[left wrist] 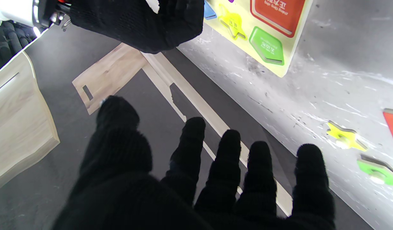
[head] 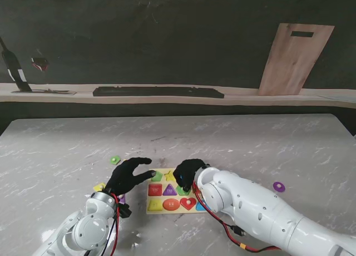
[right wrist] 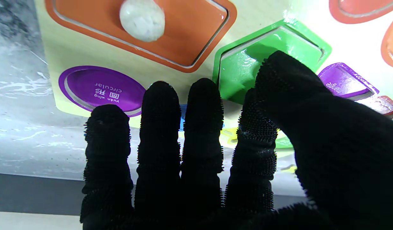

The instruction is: Fit puzzle pieces into a puzzle board

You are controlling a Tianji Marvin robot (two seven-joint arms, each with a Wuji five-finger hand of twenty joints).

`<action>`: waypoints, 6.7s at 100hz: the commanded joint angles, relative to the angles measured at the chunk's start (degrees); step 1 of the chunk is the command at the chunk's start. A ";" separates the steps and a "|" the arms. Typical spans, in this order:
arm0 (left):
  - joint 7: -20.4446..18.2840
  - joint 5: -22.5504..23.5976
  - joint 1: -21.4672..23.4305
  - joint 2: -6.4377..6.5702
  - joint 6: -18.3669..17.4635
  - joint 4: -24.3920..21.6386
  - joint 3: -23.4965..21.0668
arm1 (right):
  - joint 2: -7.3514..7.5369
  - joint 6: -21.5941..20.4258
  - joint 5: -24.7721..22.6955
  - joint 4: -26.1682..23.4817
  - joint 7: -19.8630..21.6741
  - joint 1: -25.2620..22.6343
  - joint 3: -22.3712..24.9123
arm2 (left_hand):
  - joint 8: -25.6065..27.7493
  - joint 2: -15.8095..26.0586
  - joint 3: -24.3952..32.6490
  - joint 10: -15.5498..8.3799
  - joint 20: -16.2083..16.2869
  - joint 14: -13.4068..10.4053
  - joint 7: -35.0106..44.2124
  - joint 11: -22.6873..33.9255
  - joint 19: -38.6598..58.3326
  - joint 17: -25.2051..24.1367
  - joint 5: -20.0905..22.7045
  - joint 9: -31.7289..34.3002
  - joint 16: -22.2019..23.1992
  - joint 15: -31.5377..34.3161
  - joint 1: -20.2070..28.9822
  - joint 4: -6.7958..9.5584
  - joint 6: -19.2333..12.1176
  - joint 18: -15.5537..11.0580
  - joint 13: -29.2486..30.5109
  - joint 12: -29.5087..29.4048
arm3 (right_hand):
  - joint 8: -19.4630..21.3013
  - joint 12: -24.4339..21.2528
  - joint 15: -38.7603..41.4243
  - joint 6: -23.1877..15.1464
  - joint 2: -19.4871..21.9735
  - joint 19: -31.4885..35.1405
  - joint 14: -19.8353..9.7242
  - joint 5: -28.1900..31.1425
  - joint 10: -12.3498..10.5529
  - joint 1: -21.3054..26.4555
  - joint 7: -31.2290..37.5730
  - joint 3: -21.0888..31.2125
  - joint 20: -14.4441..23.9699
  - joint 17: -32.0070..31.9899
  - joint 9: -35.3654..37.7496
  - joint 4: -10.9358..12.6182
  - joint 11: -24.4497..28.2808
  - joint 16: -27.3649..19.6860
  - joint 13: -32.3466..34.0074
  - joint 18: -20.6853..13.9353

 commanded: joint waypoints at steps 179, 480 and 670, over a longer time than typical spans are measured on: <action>-0.11 -0.73 0.02 -0.18 0.29 0.02 0.19 | 4.75 -2.93 -21.66 -7.58 -5.52 -10.30 15.91 | -0.17 1.80 -2.46 -0.11 0.60 -1.30 -1.04 -0.77 -0.49 -0.78 1.42 0.39 -0.45 -1.21 0.48 2.05 -1.42 -4.62 0.14 -0.61 | 4.38 5.47 -0.14 4.53 20.22 0.95 0.83 -4.61 1.81 -14.77 -8.29 -15.82 0.67 -5.39 -8.45 8.10 0.31 -0.53 -4.11 1.62; -0.88 -1.59 -1.42 -0.29 1.87 1.18 1.79 | 9.44 -17.13 -31.47 6.06 -15.70 -29.28 52.78 | -0.15 1.86 -2.44 -0.24 0.61 -1.40 -0.97 -0.75 -0.53 -0.89 1.30 0.23 -0.48 -1.31 0.44 2.06 -1.43 -4.72 -0.04 -0.60 | -2.59 0.81 -5.48 -9.64 8.50 -5.53 -6.00 -3.35 -6.11 0.70 2.36 -2.98 0.14 -3.74 0.22 -1.56 -5.00 -1.14 -0.90 -2.36; -1.34 -2.46 -1.18 -0.27 1.71 0.86 1.21 | -0.78 -2.82 -0.69 7.95 -7.10 0.66 5.54 | -0.22 1.86 -2.43 -0.02 0.61 -1.22 -1.24 -0.87 -0.77 -1.00 1.38 0.25 -0.47 -1.41 0.40 2.10 -1.21 -4.68 -0.07 -0.63 | 0.68 0.39 3.98 -1.00 2.08 3.26 -1.26 -0.28 2.08 1.47 2.37 4.13 0.56 1.48 1.01 2.05 3.13 1.16 4.25 1.34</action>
